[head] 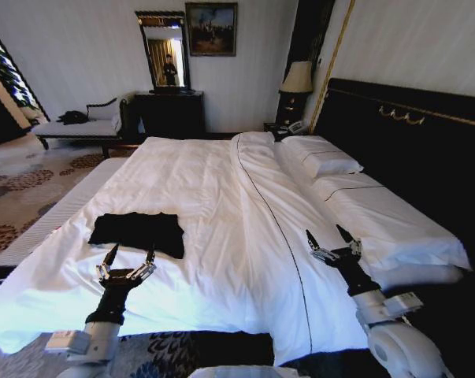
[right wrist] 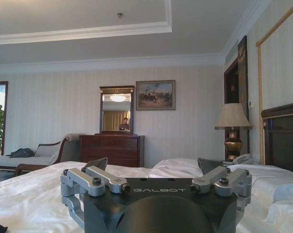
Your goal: Fold the clothes on the bed.
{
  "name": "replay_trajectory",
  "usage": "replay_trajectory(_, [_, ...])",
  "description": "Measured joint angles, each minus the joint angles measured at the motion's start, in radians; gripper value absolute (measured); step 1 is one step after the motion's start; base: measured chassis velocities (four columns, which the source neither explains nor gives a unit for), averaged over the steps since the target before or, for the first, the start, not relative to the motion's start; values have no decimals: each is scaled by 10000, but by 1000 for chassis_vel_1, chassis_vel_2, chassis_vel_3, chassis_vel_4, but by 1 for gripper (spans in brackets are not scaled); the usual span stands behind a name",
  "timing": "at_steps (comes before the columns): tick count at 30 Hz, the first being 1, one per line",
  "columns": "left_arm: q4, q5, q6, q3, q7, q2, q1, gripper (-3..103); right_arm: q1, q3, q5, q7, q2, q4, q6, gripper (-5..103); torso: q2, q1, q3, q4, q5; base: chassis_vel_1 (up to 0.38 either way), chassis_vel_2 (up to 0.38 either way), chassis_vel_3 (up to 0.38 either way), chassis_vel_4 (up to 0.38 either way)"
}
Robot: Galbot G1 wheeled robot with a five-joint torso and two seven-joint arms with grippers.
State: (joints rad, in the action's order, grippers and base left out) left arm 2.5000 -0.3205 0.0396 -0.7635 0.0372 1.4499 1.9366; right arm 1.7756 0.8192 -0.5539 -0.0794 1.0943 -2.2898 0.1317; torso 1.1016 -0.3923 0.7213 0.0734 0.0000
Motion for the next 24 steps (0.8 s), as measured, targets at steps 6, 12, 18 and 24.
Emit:
replay_trajectory(6, [0, 0, 5, 1, 0, 12, -4, 100, 0, -3, 2, 7, 4, 3, 12, 100, 1, 1, 0, 0, 2, 16, 46, -17, -46])
replay_trajectory(12, [0, 7, 6, 8, 0, 15, -8, 100, -2, -2, 0, 8, 44, 6, 45, 100, 0, 0, 0, 0, -1, 21, 114, -16, -112])
replay_trajectory(18, [0, 11, 6, 8, 0, 13, -8, 100, -4, -34, 21, 8, 94, 12, 55, 100, 0, -1, 0, 0, -1, 21, 134, -9, -132])
replay_trajectory(24, [0, 12, 10, 8, 0, 14, -16, 100, 8, -53, 66, 6, 131, 18, 57, 100, 0, 0, 0, 0, 0, 21, 108, -18, -93])
